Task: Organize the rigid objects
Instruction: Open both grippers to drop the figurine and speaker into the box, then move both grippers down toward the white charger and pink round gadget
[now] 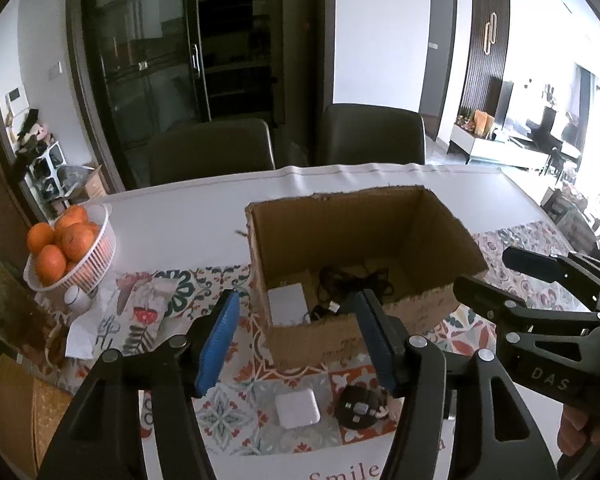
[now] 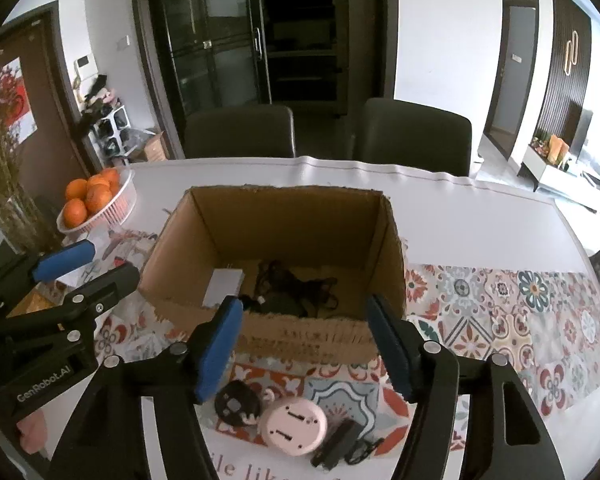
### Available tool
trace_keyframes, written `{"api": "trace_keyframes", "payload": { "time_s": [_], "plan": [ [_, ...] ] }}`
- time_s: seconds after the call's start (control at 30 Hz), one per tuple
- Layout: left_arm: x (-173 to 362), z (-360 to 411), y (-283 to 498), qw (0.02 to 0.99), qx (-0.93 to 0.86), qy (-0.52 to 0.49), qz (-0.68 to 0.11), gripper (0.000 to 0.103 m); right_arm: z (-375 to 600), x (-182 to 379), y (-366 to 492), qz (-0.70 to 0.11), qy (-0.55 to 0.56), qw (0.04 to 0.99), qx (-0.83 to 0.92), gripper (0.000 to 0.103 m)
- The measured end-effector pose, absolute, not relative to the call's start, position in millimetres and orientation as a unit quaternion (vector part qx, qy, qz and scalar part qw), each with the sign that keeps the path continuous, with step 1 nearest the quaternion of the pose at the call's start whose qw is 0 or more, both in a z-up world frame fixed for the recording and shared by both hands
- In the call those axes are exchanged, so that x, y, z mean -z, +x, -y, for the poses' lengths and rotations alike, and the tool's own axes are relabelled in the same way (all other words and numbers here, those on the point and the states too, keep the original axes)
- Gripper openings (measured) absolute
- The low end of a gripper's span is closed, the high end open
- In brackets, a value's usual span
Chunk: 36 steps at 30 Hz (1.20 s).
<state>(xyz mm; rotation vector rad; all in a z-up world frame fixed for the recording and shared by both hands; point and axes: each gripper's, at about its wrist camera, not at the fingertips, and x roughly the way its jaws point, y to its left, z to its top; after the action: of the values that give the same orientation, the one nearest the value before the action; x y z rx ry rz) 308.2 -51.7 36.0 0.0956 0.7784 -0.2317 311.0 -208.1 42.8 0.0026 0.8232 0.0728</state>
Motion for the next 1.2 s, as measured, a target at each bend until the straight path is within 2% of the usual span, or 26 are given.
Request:
{"api": "trace_keyframes", "payload": {
  "time_s": [0.13, 0.3, 0.4, 0.73, 1.2],
  "plan": [
    [-30, 47, 297, 0.917, 0.106, 0.047, -0.38, 0.068, 206, -37, 301, -0.404, -0.004, 0.914, -0.029, 0.07],
    [-21, 43, 286, 0.913, 0.101, 0.038, -0.393, 0.07, 205, -28, 291, -0.413, 0.0, 0.91, -0.027, 0.071],
    [-15, 41, 280, 0.91, 0.101, 0.027, -0.401, 0.081, 207, -24, 286, -0.424, 0.012, 0.905, -0.026, 0.071],
    [3, 43, 264, 0.907, 0.085, 0.038, -0.411, 0.086, 206, -5, 272, -0.452, 0.017, 0.891, -0.029, 0.071],
    [36, 38, 268, 0.89, 0.056, 0.053, -0.45, 0.087, 202, 34, 273, -0.518, 0.016, 0.854, -0.031, 0.071]
  ]
}}
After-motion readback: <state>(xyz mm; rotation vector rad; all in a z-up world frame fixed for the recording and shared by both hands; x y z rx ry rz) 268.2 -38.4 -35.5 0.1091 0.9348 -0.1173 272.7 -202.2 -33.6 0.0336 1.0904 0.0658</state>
